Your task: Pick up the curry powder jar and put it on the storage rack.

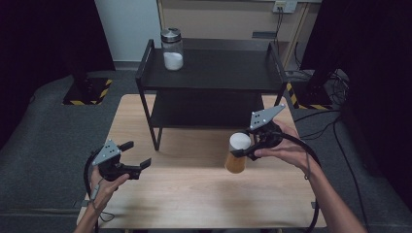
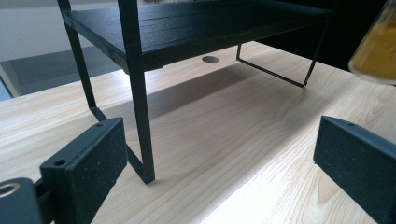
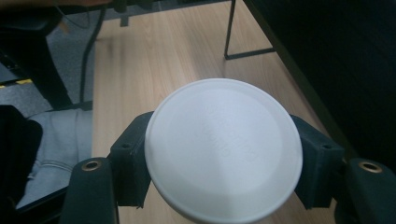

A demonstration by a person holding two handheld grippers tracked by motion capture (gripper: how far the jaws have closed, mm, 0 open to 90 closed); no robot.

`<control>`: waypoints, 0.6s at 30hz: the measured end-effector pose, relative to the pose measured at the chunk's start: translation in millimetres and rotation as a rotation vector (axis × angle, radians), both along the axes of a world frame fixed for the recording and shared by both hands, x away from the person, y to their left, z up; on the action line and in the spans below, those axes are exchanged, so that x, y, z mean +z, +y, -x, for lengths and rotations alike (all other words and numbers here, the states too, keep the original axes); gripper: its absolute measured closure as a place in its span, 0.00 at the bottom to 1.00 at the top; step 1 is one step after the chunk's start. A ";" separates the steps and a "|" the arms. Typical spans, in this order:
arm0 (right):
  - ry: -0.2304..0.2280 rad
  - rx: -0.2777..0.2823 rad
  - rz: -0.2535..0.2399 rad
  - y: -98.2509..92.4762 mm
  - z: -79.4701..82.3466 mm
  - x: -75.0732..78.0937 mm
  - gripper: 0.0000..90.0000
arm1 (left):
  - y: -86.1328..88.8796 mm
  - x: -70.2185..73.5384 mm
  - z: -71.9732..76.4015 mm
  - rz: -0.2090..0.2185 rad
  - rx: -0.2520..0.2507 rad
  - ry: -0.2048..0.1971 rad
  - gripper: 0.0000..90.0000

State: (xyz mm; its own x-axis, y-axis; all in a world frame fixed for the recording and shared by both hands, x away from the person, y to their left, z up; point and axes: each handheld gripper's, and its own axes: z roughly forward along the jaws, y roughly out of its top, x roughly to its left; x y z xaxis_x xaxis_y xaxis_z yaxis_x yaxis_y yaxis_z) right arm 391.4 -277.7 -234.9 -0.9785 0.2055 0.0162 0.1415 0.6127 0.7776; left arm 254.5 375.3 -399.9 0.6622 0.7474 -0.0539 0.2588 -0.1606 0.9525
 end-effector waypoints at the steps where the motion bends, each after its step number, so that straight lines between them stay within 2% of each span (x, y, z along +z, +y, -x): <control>1: -0.001 0.011 0.005 1.4 -0.9 5.8 0.38 | 0.2 0.0 0.0 0.000 0.001 0.000 0.02; 10: 0.008 0.062 0.009 7.5 -5.5 50.5 0.38 | 1.4 -0.4 -0.2 0.006 0.004 0.002 0.02; 14: 0.005 0.077 0.033 13.0 -5.2 76.8 0.38 | 1.8 -0.8 -0.1 0.009 0.005 0.001 0.02; 18: 0.011 0.074 0.034 14.8 -5.3 100.8 0.38 | 2.1 -0.6 -0.2 0.010 0.005 0.003 0.02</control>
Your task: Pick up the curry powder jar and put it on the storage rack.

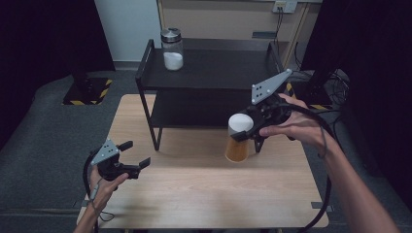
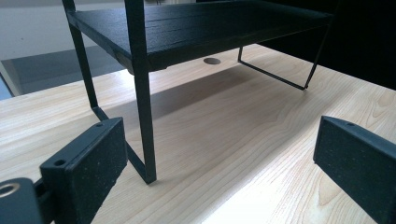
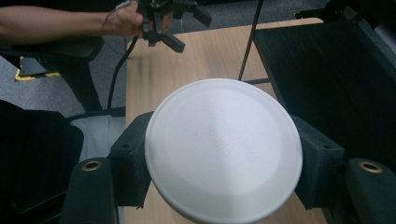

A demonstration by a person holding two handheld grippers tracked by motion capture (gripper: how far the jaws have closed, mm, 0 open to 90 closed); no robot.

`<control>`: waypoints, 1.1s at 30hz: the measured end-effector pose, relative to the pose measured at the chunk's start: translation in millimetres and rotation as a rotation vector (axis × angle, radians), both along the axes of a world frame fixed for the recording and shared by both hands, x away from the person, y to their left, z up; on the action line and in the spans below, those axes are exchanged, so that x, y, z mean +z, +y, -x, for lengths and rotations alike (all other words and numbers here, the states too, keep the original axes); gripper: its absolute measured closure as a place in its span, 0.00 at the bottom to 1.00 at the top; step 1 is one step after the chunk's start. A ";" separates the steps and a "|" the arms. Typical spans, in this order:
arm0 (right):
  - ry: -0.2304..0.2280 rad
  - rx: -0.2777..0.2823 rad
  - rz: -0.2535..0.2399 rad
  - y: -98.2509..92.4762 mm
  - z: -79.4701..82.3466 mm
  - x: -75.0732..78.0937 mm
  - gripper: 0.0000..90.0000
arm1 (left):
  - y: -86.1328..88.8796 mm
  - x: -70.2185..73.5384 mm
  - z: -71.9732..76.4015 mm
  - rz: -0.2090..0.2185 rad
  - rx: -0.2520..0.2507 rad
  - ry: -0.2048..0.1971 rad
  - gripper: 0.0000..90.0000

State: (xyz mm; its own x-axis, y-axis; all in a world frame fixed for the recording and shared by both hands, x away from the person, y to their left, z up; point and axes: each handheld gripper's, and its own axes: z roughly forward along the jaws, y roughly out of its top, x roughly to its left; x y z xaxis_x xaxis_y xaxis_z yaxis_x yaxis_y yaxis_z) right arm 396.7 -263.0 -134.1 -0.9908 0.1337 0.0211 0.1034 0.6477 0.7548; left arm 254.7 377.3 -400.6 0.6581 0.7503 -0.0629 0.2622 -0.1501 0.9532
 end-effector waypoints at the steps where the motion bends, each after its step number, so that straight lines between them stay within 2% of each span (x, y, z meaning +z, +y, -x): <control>1: 0.000 -0.004 -0.005 -0.4 0.2 4.6 0.38 | 0.2 0.0 0.0 0.000 0.000 -0.001 0.02; 5: -0.002 -0.012 -0.014 -1.1 -0.3 22.6 0.38 | 0.2 -0.2 -0.4 0.001 0.000 0.001 0.02; 15: -0.025 -0.031 0.002 6.2 -6.3 69.4 0.38 | 0.8 -0.6 -0.5 0.006 0.002 0.001 0.02; 21: -0.021 -0.046 0.017 13.7 -12.5 92.4 0.38 | 1.1 -0.7 -0.8 0.007 0.001 0.002 0.02; 23: -0.032 -0.053 0.020 16.5 -12.4 99.1 0.38 | 1.1 -0.7 -0.8 0.007 0.000 0.002 0.02; 27: -0.027 -0.066 0.022 20.2 -15.0 105.0 0.38 | 1.2 -0.8 -1.1 0.008 0.000 0.003 0.02; 33: -0.026 -0.121 0.036 27.4 -17.2 113.3 0.38 | 1.9 -0.5 -1.2 0.008 -0.001 0.003 0.02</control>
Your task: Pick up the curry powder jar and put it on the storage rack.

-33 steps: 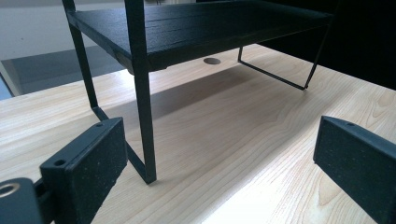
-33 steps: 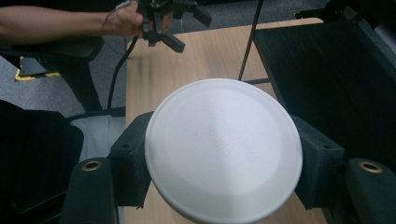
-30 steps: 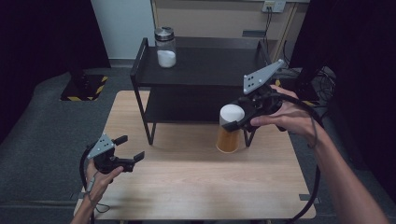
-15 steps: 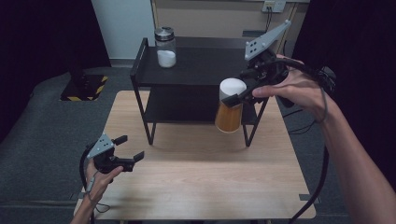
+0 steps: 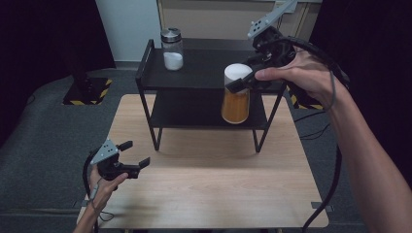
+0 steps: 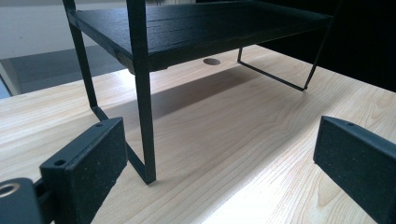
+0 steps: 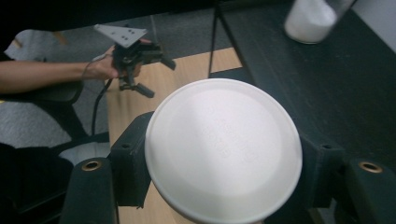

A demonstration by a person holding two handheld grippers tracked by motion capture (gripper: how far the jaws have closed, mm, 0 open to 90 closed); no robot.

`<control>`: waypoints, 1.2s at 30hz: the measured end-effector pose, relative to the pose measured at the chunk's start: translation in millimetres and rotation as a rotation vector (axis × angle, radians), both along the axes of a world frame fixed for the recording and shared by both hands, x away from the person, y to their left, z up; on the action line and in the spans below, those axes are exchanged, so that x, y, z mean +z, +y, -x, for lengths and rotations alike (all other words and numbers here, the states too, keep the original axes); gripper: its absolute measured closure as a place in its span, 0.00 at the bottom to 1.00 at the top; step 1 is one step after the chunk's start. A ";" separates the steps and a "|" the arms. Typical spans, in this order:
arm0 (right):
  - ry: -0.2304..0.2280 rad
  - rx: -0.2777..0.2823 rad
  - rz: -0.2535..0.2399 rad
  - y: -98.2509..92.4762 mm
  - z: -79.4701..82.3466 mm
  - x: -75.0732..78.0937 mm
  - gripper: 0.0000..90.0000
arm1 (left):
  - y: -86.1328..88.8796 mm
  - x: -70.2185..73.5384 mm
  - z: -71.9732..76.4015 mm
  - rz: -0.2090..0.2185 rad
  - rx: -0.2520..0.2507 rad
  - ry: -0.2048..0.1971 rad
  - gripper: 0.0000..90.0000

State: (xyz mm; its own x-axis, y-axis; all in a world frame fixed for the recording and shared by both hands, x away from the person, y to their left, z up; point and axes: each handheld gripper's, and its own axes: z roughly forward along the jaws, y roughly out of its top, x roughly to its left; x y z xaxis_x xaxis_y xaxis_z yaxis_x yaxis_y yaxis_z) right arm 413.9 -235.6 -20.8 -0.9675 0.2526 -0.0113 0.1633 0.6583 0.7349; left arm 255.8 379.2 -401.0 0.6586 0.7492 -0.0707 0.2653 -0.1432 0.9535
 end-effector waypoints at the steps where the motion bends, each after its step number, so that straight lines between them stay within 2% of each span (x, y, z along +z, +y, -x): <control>1: -0.001 -0.019 -0.001 0.6 0.0 2.5 0.38 | 0.2 0.1 -0.3 -0.002 0.000 0.000 0.02; 7: -0.016 -0.116 -0.025 0.9 -0.6 16.1 0.38 | 0.0 0.0 -0.5 -0.001 -0.003 0.002 0.02; 12: -0.034 -0.218 -0.033 3.8 -4.5 29.1 0.38 | -0.1 0.1 -0.9 -0.002 -0.004 0.004 0.02; 17: -0.049 -0.321 -0.018 11.1 -11.5 38.3 0.38 | 0.2 0.1 -1.0 -0.003 -0.003 0.004 0.02; 26: -0.071 -0.513 -0.032 18.8 -26.5 37.0 0.38 | 0.7 -0.1 -1.6 0.001 -0.007 0.007 0.02; 33: -0.079 -0.628 -0.020 23.5 -38.0 34.6 0.38 | 0.9 -0.3 -2.2 0.003 -0.009 0.008 0.02; 36: -0.087 -0.659 -0.005 24.3 -41.2 33.9 0.38 | 1.2 -0.4 -2.2 0.003 -0.009 0.007 0.02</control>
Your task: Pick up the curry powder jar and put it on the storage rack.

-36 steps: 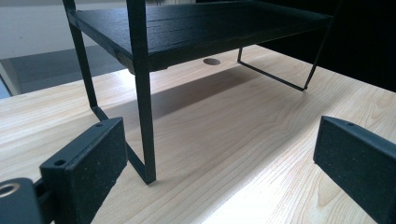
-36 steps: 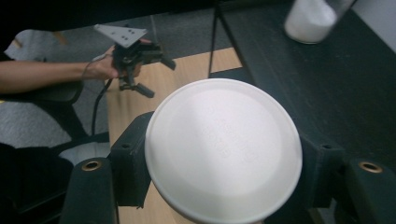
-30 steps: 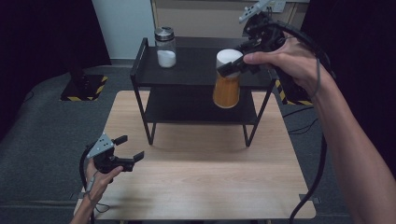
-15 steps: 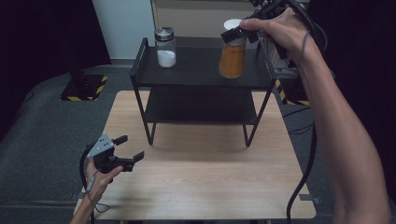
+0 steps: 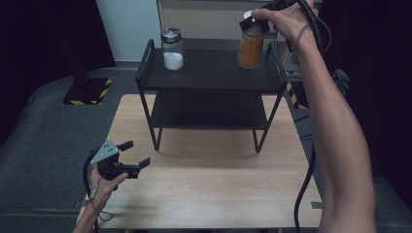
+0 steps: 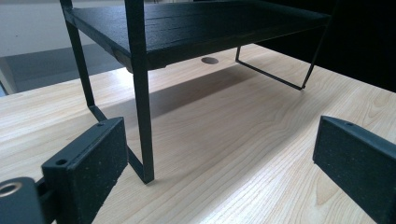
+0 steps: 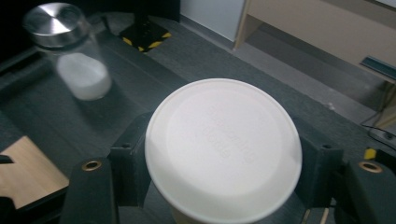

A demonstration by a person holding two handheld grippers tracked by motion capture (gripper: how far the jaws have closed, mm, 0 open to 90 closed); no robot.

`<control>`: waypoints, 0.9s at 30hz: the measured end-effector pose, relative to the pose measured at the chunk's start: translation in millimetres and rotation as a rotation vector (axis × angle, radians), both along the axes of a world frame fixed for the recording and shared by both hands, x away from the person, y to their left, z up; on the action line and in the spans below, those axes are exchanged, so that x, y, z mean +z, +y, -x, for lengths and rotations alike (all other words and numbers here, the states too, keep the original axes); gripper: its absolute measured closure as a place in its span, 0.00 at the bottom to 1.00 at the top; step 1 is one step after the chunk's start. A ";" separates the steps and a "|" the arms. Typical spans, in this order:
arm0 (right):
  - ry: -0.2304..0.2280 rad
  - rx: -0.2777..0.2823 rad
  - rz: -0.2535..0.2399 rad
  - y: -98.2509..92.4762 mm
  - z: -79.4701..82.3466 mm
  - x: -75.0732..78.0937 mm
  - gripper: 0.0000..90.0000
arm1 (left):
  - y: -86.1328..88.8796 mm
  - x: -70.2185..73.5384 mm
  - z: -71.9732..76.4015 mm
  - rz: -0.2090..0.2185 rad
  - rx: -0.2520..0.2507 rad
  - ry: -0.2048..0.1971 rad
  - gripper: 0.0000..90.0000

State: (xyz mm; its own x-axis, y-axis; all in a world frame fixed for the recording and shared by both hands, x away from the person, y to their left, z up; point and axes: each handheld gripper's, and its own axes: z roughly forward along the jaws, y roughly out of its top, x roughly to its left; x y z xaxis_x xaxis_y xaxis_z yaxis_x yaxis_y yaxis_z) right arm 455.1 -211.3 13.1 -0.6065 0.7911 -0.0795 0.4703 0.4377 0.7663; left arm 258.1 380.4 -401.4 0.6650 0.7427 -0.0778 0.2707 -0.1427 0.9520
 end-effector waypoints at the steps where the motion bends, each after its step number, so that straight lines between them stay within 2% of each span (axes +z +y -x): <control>1: -0.002 -0.005 0.006 0.2 -0.8 -0.5 0.38 | 0.0 -0.2 -0.3 0.002 0.001 0.001 0.02; 8: 0.021 -0.026 -0.014 -6.2 -10.3 -3.8 0.38 | -0.3 -0.1 -0.7 0.001 -0.002 0.001 0.02; 10: 0.020 -0.030 -0.021 -8.0 -11.7 -6.9 0.38 | -0.2 0.1 -0.6 -0.001 0.000 0.001 0.02; 18: 0.061 -0.023 -0.023 -10.1 -25.3 -20.9 0.38 | 0.1 -0.2 -1.0 0.001 0.004 0.004 0.02; 20: 0.063 -0.021 -0.021 -10.1 -26.8 -24.1 0.38 | 0.8 -0.4 -1.0 0.005 0.005 0.004 0.02; 24: 0.050 -0.021 -0.056 -17.7 -25.3 -30.8 0.37 | 1.2 -0.5 -1.0 0.007 0.007 0.004 0.02; 26: 0.016 -0.025 -0.080 -22.4 -20.0 -35.0 0.24 | 1.4 -0.6 -0.9 0.008 0.008 0.004 0.02; 27: 0.006 -0.027 -0.108 -26.9 -17.3 -36.9 0.20 | 1.6 -0.6 -0.9 0.009 0.008 0.005 0.02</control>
State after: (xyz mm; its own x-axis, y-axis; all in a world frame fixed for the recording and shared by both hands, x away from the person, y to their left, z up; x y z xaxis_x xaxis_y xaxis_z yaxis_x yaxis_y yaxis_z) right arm 472.4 -238.2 -23.8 -0.5854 0.8107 0.0106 0.4852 0.3398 0.8057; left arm 259.0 381.9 -402.0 0.6585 0.7475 -0.0875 0.2766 -0.1322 0.9519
